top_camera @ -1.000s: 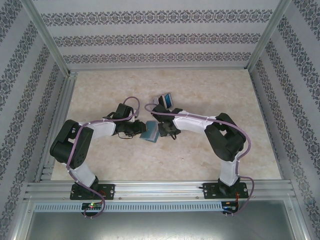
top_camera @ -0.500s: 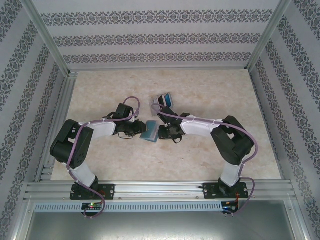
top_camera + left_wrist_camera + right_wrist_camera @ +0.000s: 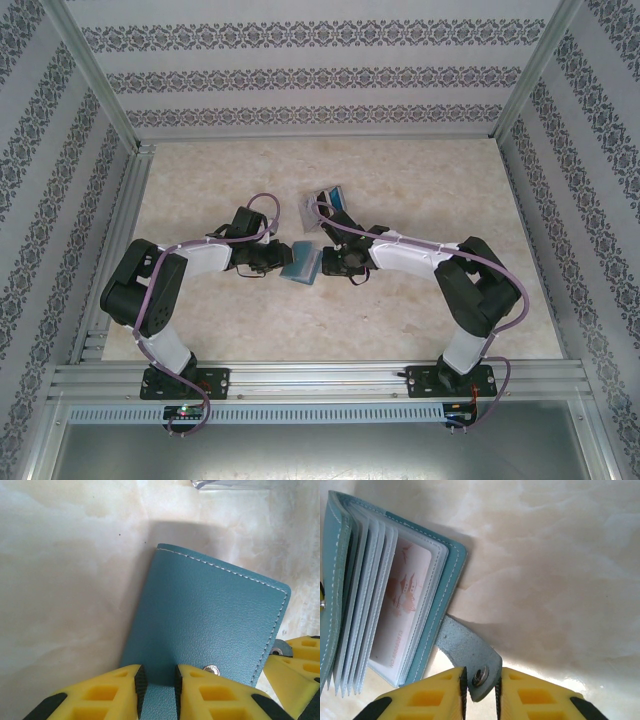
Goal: Put the credit cards into the card holder
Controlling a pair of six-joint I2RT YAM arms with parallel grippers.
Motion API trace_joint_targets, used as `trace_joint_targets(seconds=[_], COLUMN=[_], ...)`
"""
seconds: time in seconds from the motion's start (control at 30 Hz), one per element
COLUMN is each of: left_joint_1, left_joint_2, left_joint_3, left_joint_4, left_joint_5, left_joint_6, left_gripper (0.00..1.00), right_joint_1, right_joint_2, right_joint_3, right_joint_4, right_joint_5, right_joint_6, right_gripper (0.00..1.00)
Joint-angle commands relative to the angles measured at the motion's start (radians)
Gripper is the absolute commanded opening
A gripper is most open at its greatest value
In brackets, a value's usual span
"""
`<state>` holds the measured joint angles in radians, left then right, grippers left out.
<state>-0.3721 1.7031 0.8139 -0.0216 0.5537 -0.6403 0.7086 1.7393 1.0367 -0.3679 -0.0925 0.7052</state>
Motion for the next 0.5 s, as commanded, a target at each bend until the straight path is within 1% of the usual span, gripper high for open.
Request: trace_joint_targets(seconds=[0.0,0.1,0.37,0.47], left_joint_1=[-0.014,-0.013,-0.014,-0.015], left_joint_2=[0.046,0.049,0.048,0.049], left_joint_3=[-0.015,-0.008,0.003,0.006], left_joint_4=[-0.040,-0.040,-0.053,-0.052], left_joint_5=[-0.030,-0.021,-0.025,-0.024], left_joint_6=[0.001,-0.001,0.007,0.007], left_gripper=[0.27,0.27,0.27,0.27], right_joint_1=[-0.013,-0.020,-0.028,-0.030], right_joint_2=[-0.030,-0.044,-0.035,-0.027], right_joint_3=[-0.021,-0.033,-0.052,-0.051], right_joint_4=[0.004,0.014,0.059,0.067], right_joint_5=[0.005,0.008,-0.006,-0.011], right_joint_6=[0.011,0.016,0.031,0.035], right_gripper=[0.24,0.22,0.21,0.17])
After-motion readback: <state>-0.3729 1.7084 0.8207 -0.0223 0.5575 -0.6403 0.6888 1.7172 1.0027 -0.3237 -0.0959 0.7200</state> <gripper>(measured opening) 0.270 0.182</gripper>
